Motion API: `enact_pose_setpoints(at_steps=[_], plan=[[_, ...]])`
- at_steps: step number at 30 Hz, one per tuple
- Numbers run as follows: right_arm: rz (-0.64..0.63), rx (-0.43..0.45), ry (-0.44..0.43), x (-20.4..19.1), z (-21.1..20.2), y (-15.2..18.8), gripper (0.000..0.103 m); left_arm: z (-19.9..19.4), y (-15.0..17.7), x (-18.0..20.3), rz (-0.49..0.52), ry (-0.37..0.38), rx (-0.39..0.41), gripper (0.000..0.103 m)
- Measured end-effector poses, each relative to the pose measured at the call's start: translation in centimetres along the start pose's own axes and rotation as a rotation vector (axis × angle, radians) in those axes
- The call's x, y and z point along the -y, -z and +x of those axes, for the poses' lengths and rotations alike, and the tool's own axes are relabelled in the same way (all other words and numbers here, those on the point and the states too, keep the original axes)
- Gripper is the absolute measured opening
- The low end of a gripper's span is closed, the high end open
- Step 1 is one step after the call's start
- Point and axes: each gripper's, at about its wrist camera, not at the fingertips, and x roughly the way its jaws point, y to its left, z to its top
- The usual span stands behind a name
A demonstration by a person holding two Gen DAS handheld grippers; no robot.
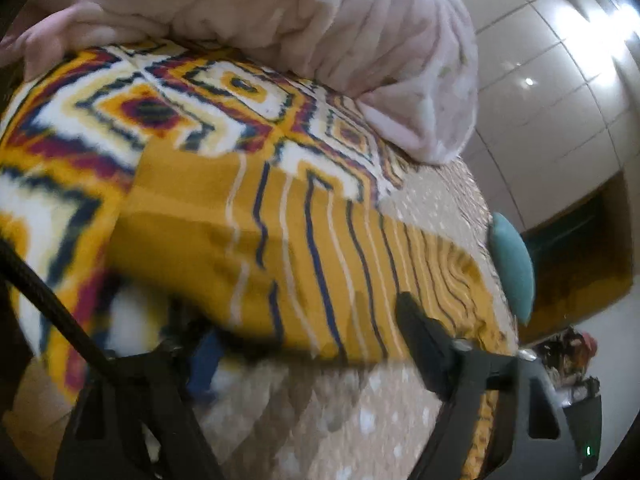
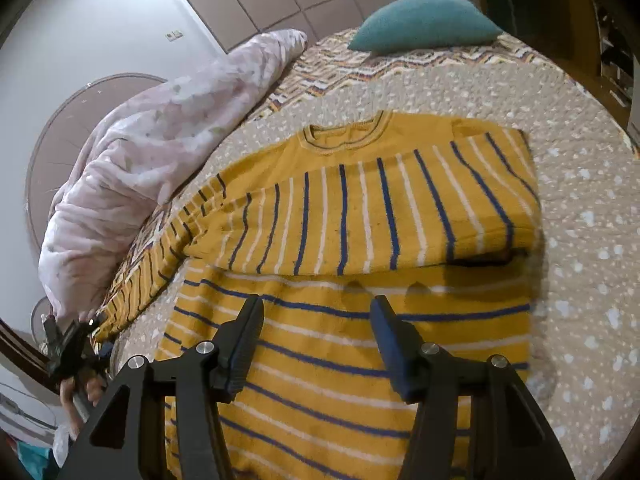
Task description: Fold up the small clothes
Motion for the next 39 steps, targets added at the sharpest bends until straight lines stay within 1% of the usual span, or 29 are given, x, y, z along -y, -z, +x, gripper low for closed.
enact_pose_setpoints(at_steps=[1,2,3,4,6,9,10,11,12,13,14,15,16,18,19,21,22,25,27,28,29,30,31,32,33,34,35,36,39], plan=[[-0.005,0.012,0.009,0.0,-0.4,0.1,0.06,0.6,-0.7,0.1,0.014,-0.047,-0.008,0.027],[-0.007,0.025,0.017,0.1,-0.7,0.3,0.06,1.4,-1.6,0.1,0.035,-0.106,-0.034,0.005],[-0.006,0.033,0.023,0.3,-1.0,0.4,0.06,1.6,-2.2,0.0,0.038,-0.117,-0.039,0.004],[0.005,0.044,0.029,0.6,-1.4,0.6,0.06,1.3,-2.8,0.1,0.037,-0.122,-0.022,0.004],[0.024,0.058,0.027,1.5,-2.1,0.8,0.06,-0.2,-4.0,1.3,0.082,-0.163,0.036,0.004],[0.038,0.091,0.04,3.1,-3.5,1.1,0.06,-2.7,-5.6,4.8,0.185,-0.238,0.147,0.004],[0.044,0.105,0.046,3.7,-4.1,1.2,0.06,-3.6,-6.1,6.9,0.231,-0.256,0.187,0.004],[0.052,0.117,0.05,4.2,-4.5,1.4,0.06,-4.0,-6.4,8.4,0.257,-0.26,0.207,0.004],[0.064,0.129,0.052,4.7,-5.0,1.6,0.06,-4.4,-6.5,10.1,0.289,-0.259,0.227,0.004],[0.083,0.146,0.055,5.6,-5.8,1.9,0.06,-4.9,-6.4,12.9,0.341,-0.24,0.251,0.004],[0.095,0.156,0.055,6.2,-6.3,2.1,0.06,-5.0,-6.2,14.9,0.377,-0.217,0.258,0.004],[0.107,0.164,0.056,6.9,-6.7,2.3,0.06,-4.8,-5.5,17.6,0.429,-0.177,0.254,0.004],[0.122,0.175,0.06,7.6,-7.3,2.6,0.06,-4.6,-5.2,19.2,0.458,-0.151,0.247,0.004],[0.137,0.188,0.07,8.8,-7.9,3.2,0.06,-3.9,-2.7,24.1,0.549,-0.062,0.207,0.004],[0.146,0.193,0.075,9.5,-8.2,3.5,0.06,-3.0,-0.5,27.1,0.601,0.003,0.162,0.004],[0.169,0.201,0.079,10.7,-8.7,4.0,0.06,-1.5,2.5,30.7,0.658,0.077,0.092,0.004],[0.183,0.205,0.077,11.4,-9.0,4.4,0.06,-0.1,5.2,33.0,0.695,0.126,0.032,0.004],[0.2,0.215,0.081,12.7,-9.5,5.1,0.06,3.9,11.5,37.5,0.745,0.214,-0.124,0.004],[0.205,0.22,0.087,13.4,-9.8,5.4,0.06,6.5,15.3,39.6,0.784,0.23,-0.187,0.004],[0.207,0.223,0.091,13.7,-10.1,5.6,0.06,7.1,16.5,40.2,0.796,0.23,-0.207,0.004],[0.209,0.223,0.092,13.9,-10.2,5.7,0.06,8.7,18.1,40.9,0.811,0.229,-0.251,0.004],[0.209,0.223,0.093,14.1,-10.3,5.8,0.06,9.8,19.1,41.2,0.812,0.221,-0.29,0.007],[0.209,0.222,0.093,14.2,-10.4,5.8,0.06,11.0,20.1,41.1,0.795,0.207,-0.349,0.008],[0.207,0.222,0.094,14.4,-10.5,5.9,0.06,11.5,20.3,40.9,0.773,0.21,-0.38,0.015],[0.205,0.221,0.095,14.4,-10.5,5.8,0.06,11.6,20.4,40.8,0.753,0.227,-0.398,0.028],[0.2,0.221,0.094,14.4,-10.6,5.8,0.06,11.2,20.1,40.1,0.738,0.255,-0.402,0.036],[0.195,0.222,0.092,14.4,-10.6,5.8,0.06,10.2,20.1,39.6,0.74,0.269,-0.392,0.05],[0.19,0.22,0.091,14.2,-10.4,5.6,0.06,9.3,19.8,39.2,0.745,0.277,-0.376,0.058],[0.176,0.21,0.073,13.1,-9.3,5.0,0.06,5.6,18.3,37.1,0.781,0.272,-0.309,0.064]])
